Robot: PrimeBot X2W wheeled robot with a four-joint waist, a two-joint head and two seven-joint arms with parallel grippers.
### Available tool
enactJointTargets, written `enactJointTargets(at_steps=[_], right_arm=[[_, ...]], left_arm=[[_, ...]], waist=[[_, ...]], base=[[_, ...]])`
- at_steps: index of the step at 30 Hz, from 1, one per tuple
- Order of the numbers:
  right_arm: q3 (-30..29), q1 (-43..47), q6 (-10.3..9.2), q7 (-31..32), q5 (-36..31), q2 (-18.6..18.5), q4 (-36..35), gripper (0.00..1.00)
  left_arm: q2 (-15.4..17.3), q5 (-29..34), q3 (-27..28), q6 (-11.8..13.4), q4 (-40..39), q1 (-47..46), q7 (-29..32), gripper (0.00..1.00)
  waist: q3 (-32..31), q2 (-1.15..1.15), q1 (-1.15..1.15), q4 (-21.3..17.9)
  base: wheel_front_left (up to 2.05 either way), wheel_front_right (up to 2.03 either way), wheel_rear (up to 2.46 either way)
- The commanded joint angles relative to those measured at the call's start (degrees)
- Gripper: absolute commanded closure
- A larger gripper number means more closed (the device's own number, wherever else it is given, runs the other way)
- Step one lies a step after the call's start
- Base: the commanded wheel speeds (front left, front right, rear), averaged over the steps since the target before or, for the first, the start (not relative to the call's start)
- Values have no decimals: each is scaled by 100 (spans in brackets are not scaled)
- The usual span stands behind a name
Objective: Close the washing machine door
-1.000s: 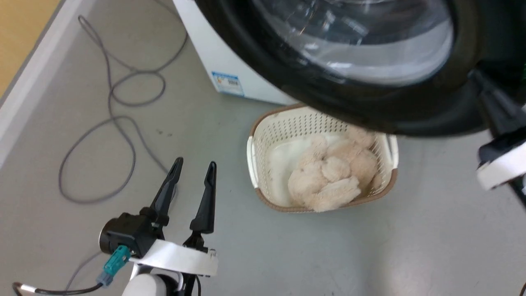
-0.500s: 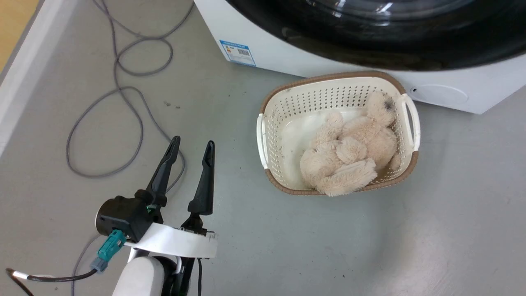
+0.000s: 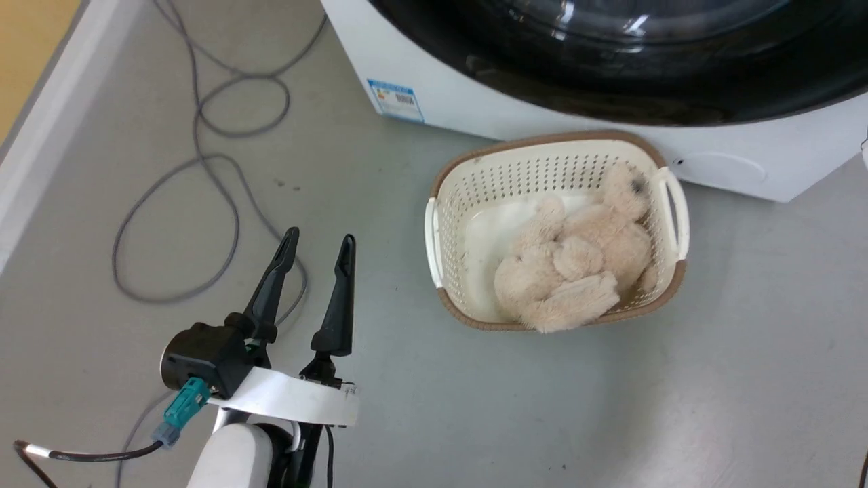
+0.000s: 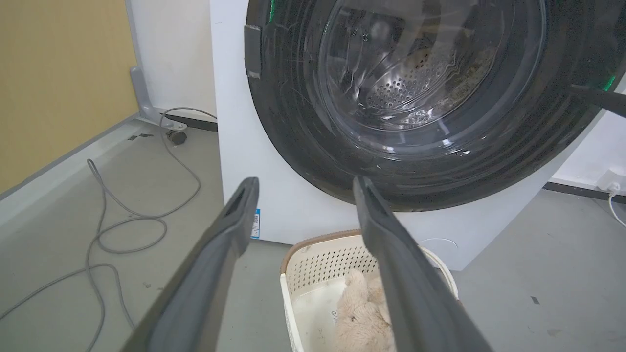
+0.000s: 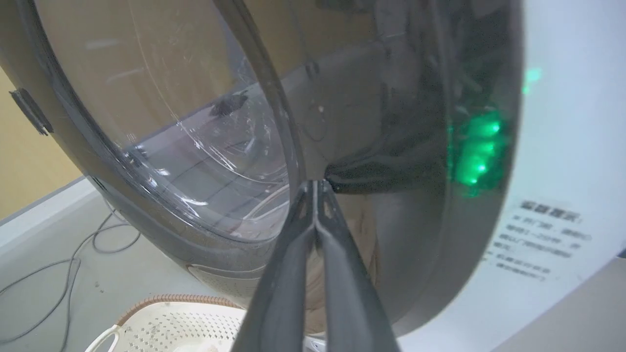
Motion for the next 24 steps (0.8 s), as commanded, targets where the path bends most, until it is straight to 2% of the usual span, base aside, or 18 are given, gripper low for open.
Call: enactJointTargets(at_steps=[1, 12, 17, 21, 24], right_arm=[[-58, -60, -100, -129, 21, -89, 36, 100], [527, 1262, -100, -935, 264, 345, -384, 100], [383, 1946, -100, -1033, 421, 683, -787, 100], [260, 2683, -100, -1059, 175, 960, -1342, 100], [-138, 3201, -100, -1064, -12, 1235, -1703, 100]], left_arm=[[-9, 2, 31, -23, 21, 13, -26, 0], [-9, 145, 425, 47, 212, 407, -26, 0], [-9, 260, 558, 78, 254, 578, -26, 0], [-9, 269, 672, 68, 206, 745, -26, 0], [-9, 323, 740, 78, 230, 877, -26, 0]], waist=[[-162, 0, -1, -81], [-1271, 0, -1, -716], [-1615, 0, -1, -947], [-1893, 0, -1, -1134], [-2059, 0, -1, -1229]], base=[[0, 0, 0], [0, 0, 0], [0, 0, 0], [0, 0, 0], [0, 0, 0]])
